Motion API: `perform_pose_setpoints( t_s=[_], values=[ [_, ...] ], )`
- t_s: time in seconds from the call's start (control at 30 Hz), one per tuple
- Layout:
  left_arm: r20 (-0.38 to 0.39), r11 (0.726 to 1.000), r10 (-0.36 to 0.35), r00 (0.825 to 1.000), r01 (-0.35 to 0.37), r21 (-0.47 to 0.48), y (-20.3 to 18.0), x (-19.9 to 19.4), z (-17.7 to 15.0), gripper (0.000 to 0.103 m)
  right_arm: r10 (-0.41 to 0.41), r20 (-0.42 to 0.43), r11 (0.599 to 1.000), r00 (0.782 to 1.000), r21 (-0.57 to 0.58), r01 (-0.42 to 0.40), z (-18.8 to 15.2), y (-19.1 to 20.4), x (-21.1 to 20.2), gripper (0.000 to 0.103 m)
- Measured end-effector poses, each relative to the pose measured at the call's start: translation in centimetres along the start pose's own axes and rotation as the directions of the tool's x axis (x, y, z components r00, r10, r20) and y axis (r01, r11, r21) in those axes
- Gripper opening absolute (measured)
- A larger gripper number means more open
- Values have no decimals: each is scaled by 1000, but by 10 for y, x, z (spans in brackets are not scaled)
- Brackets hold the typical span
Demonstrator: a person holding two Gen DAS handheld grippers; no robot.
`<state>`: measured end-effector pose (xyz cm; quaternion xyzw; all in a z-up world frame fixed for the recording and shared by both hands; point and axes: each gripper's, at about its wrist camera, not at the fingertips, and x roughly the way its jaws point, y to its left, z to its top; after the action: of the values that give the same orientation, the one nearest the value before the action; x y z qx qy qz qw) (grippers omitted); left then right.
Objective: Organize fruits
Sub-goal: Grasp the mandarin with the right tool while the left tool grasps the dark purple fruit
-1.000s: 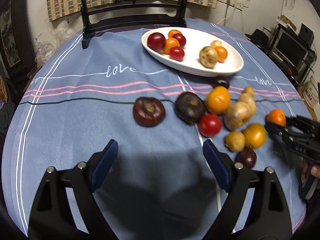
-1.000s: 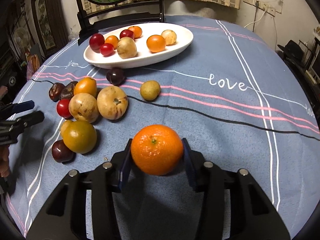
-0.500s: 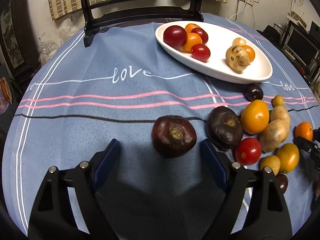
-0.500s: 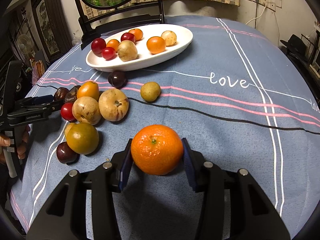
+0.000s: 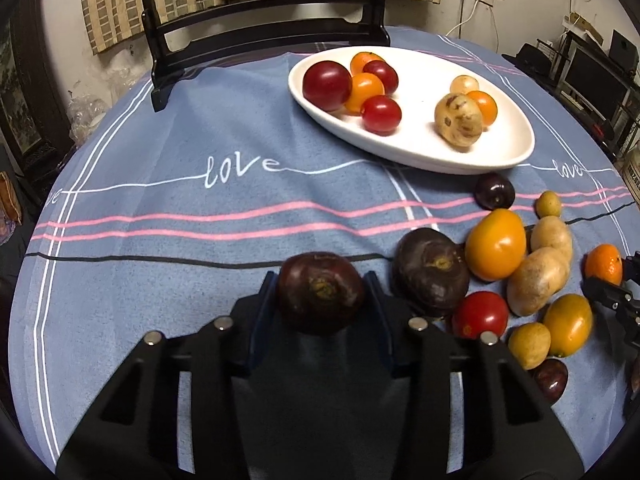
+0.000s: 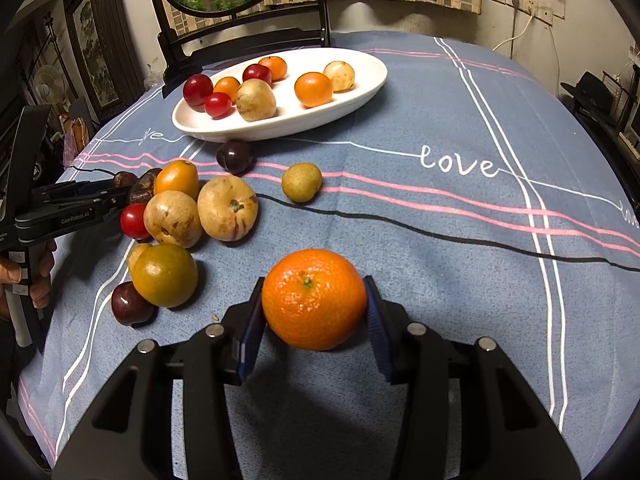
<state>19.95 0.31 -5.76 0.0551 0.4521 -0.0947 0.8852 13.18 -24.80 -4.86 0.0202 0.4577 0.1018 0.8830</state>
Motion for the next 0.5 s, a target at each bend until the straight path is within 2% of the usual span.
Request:
perform_pose_setpoints(
  t_s=[0.5],
  values=[
    [15, 1000, -28, 999, 29, -13, 1, -24, -11, 44, 5, 0, 1000, 1000, 5, -5, -1, 1, -2, 46]
  ],
)
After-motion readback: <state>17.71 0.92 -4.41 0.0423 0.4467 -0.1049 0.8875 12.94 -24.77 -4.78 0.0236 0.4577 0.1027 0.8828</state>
